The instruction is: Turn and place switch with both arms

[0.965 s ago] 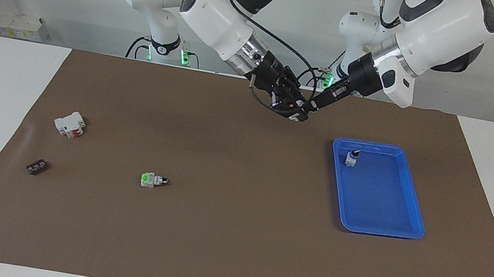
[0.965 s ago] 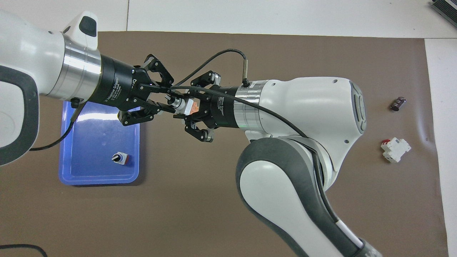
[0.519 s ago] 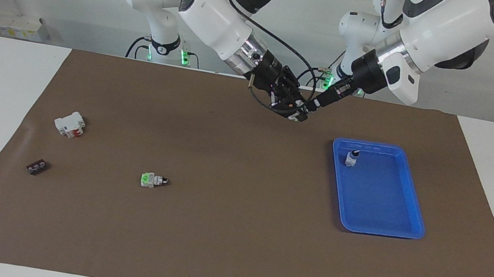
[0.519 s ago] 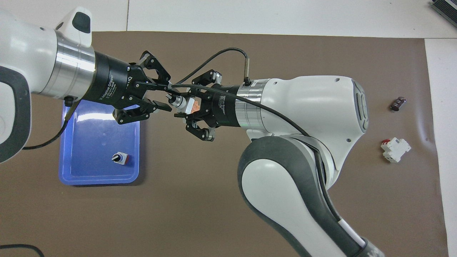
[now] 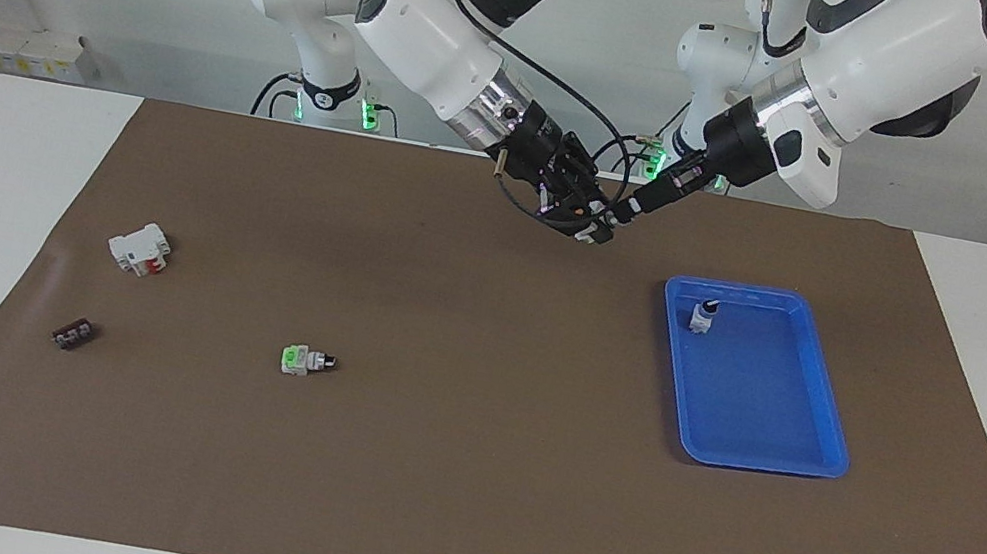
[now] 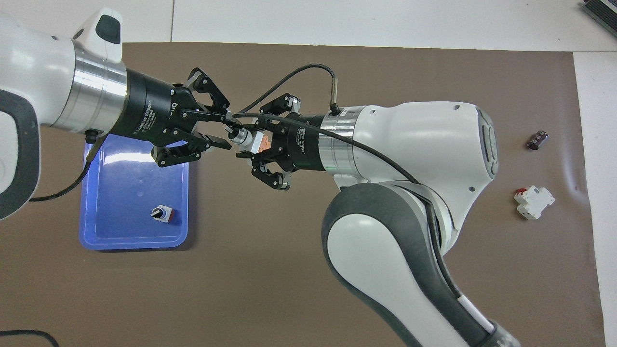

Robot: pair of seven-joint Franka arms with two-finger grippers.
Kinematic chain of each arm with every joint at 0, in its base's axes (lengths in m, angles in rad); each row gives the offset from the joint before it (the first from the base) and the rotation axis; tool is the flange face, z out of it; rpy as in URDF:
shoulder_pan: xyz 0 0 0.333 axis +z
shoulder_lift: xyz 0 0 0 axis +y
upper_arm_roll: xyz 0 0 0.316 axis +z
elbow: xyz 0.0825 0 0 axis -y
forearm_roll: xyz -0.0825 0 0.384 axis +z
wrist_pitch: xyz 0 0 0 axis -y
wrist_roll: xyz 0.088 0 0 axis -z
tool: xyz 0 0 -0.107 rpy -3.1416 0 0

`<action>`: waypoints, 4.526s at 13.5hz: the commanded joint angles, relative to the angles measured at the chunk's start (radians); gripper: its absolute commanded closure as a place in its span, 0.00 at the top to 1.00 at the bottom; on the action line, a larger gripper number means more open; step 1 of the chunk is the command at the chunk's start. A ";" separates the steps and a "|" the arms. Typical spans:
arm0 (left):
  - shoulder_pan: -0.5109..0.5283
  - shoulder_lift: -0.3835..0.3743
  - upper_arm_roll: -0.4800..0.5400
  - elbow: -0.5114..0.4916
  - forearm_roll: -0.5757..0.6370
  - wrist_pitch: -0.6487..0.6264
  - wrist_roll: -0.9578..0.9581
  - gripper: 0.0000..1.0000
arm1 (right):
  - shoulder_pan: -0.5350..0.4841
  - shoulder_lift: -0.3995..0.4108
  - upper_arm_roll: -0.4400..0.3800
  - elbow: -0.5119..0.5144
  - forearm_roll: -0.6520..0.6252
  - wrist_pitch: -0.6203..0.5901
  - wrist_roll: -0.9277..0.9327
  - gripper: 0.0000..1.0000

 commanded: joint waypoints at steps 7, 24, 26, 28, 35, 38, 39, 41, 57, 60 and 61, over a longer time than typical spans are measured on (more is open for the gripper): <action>0.001 0.007 0.007 0.019 0.022 0.021 0.065 0.30 | -0.010 -0.006 0.003 0.005 0.004 -0.020 0.020 0.00; 0.001 -0.019 0.005 -0.002 0.015 -0.020 0.335 0.00 | -0.012 -0.006 0.003 0.005 0.004 -0.020 0.020 0.00; 0.002 -0.034 0.007 -0.022 0.017 -0.011 0.425 0.00 | -0.012 -0.006 0.003 0.005 0.004 -0.020 0.020 0.00; 0.009 -0.052 0.013 -0.031 0.015 -0.020 0.453 0.00 | -0.012 -0.006 0.003 0.005 0.004 -0.020 0.020 0.00; 0.018 -0.062 0.013 -0.045 0.019 -0.025 0.907 0.00 | -0.012 -0.006 0.002 0.005 0.004 -0.020 0.020 0.00; 0.018 -0.065 0.018 -0.050 0.019 -0.039 0.987 0.00 | -0.012 -0.006 0.002 0.005 0.004 -0.020 0.020 0.00; 0.016 -0.074 0.018 -0.057 0.020 -0.043 1.028 0.00 | -0.012 -0.006 0.002 0.005 0.004 -0.020 0.020 0.00; 0.016 -0.083 0.018 -0.080 0.019 -0.026 1.076 0.00 | -0.012 -0.006 0.002 0.005 0.004 -0.020 0.020 0.00; 0.018 -0.094 0.018 -0.110 0.109 0.012 2.004 0.00 | -0.013 -0.009 0.002 0.005 0.006 -0.020 0.023 0.00; 0.016 -0.094 0.018 -0.116 0.109 0.012 2.088 0.00 | -0.013 -0.009 0.002 0.005 0.006 -0.018 0.026 0.00; 0.018 -0.097 0.018 -0.116 0.109 0.009 2.114 0.00 | -0.013 -0.009 0.002 0.005 0.006 -0.018 0.026 0.00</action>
